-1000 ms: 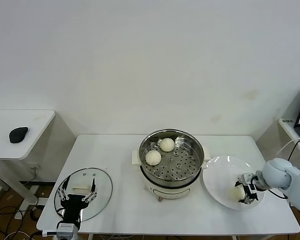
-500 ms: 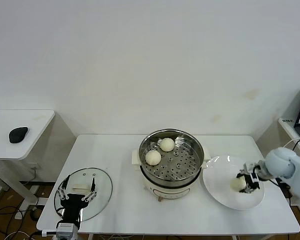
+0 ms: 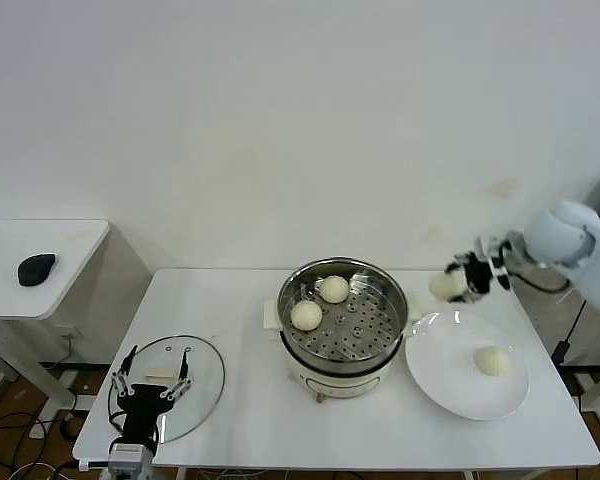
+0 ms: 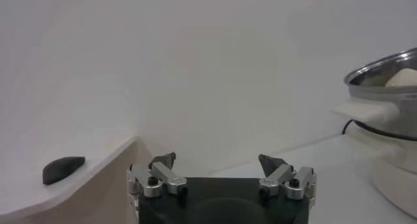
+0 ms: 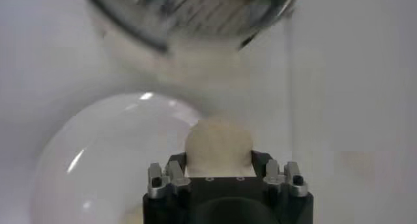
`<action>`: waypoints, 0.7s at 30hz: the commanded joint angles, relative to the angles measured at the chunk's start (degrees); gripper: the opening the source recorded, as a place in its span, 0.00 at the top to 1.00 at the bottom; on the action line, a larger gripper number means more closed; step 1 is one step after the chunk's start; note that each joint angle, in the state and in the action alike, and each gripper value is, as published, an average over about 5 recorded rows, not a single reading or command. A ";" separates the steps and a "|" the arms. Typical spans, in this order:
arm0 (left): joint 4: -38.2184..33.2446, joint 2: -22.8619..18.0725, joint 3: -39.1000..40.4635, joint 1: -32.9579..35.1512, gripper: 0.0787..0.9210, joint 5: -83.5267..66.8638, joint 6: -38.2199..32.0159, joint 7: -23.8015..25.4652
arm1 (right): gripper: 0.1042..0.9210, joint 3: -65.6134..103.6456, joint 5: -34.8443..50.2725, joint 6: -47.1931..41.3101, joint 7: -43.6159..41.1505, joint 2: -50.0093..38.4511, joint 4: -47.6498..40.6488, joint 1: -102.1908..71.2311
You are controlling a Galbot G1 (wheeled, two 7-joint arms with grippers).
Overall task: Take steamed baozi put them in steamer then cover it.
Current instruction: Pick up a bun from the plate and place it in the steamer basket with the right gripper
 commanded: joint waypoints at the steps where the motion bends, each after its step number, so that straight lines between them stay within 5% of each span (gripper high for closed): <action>1: -0.02 -0.02 -0.27 0.07 0.12 -0.16 0.03 0.01 | 0.37 -15.72 8.96 4.60 1.51 10.50 2.76 19.71; 10: 0.11 -0.18 -0.96 0.23 0.12 -0.92 -0.07 0.13 | 0.37 -24.65 5.23 14.89 3.45 17.35 8.09 17.47; 21: -0.19 -0.72 -1.85 0.89 0.12 -0.87 -0.14 0.02 | 0.36 -27.62 -2.55 29.42 2.17 23.76 2.30 13.97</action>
